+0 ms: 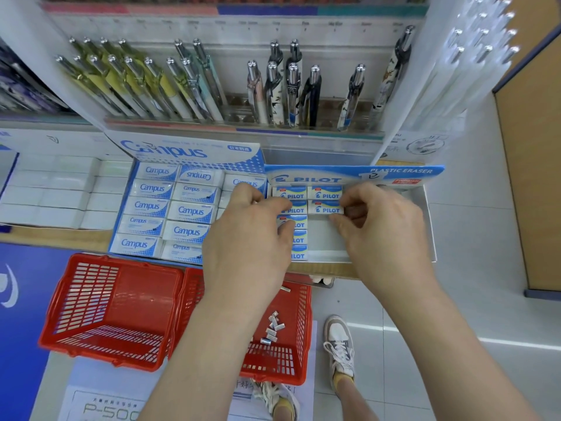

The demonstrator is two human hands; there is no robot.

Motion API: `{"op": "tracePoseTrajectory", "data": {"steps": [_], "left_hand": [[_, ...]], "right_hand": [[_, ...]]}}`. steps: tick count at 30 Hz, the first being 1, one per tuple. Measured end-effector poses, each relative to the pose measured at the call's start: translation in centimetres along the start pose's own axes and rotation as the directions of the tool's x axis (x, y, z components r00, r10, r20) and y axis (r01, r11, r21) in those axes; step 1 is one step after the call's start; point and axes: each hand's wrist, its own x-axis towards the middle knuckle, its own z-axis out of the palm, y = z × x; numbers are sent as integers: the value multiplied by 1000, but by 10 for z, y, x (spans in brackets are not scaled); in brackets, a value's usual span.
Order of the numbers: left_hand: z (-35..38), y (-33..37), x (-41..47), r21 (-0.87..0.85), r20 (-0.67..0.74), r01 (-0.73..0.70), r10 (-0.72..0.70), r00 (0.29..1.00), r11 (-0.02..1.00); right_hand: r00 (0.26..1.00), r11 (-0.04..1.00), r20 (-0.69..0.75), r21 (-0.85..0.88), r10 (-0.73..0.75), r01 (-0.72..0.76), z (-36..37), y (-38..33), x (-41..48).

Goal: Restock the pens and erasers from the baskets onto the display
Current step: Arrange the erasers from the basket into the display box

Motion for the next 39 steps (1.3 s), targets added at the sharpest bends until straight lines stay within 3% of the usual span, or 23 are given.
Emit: {"op": "tracePoseTrajectory", "data": {"steps": [8,11,13,15,18,19,21,24,26,29,34,36,39], "left_hand": [[-1,0,2,4,22,-17,17,1000,1000],[-5,0,-1,-183,8,3,-1,1000,983],[-11,2,-5,-527,98,115,-74,992,842],[-18,5,-10,-751,248,215,-35,968,624],[-20,4,-16,-872,352,290,93,932,395],[-20,3,-17,-887,371,314,119,921,338],[-21,2,-19,-898,386,334,145,911,287],[-20,3,-22,-898,353,294,138,926,328],[-18,6,-24,-873,303,248,68,951,420],[-13,9,-25,-745,155,125,-12,988,655],[-11,19,-29,-582,13,-37,55,998,812],[-14,18,-28,-597,58,-29,79,995,802],[-21,17,-25,-661,214,50,124,969,749]], "right_hand": [[996,998,89,-54,-25,30,-3,0,9],[994,999,112,-38,-7,12,-11,-2,7],[995,1000,96,26,-8,5,-19,-5,2],[989,967,141,243,42,-76,-27,-10,-5],[921,715,386,628,58,-308,-35,-21,-9],[902,681,430,649,39,-339,-35,-22,-10],[898,729,440,607,25,-318,-33,-19,-10],[896,769,441,556,50,-316,-31,-17,-11],[884,723,465,596,44,-349,-33,-18,-12],[851,616,525,670,-1,-414,-35,-21,-13],[821,518,569,686,55,-510,-31,-17,-13],[811,500,580,682,73,-533,-34,-15,-12],[829,582,552,647,90,-493,-39,-10,-10]]}}
